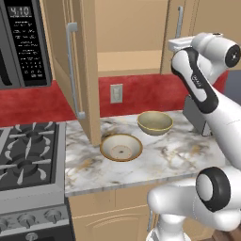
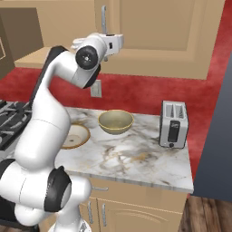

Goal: Open the cabinet. Pick the bowls from the counter and place them in the cabinet. Then close the cabinet.

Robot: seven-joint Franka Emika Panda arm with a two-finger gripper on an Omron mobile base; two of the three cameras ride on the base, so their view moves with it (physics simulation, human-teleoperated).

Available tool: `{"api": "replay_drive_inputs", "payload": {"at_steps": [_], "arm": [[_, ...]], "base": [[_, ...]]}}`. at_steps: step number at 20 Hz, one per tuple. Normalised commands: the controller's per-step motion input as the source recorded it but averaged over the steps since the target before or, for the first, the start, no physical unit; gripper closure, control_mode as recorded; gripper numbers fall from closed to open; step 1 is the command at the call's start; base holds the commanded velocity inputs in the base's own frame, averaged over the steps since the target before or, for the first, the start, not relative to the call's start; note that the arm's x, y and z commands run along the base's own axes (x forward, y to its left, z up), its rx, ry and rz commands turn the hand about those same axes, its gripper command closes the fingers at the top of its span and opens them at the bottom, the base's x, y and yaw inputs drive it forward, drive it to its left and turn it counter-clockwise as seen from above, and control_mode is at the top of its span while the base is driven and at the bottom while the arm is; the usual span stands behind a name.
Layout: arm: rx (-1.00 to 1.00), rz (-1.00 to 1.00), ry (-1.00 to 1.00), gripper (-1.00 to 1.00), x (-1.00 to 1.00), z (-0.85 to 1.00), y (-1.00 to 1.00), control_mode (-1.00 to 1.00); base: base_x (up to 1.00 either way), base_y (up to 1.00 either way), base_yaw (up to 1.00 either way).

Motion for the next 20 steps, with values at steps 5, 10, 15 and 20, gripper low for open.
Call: {"api": "replay_drive_inputs", "payload": {"at_steps": [5, 10, 15, 20], "arm": [[0.0, 0.0, 0.0, -1.0, 0.45, 0.0, 0.0, -1.0], [0.0, 0.0, 0.0, -1.0, 0.44, 0.0, -0.01, -1.0], [0.0, 0.0, 0.0, -1.0, 0.46, 0.0, -0.04, -1.0], [0.0, 0.0, 0.0, -1.0, 0.43, -0.02, 0.0, -1.0]], "base": [[0.0, 0.0, 0.0], [0.0, 0.0, 0.0], [0.0, 0.0, 0.0], [0.0, 0.0, 0.0]]}}
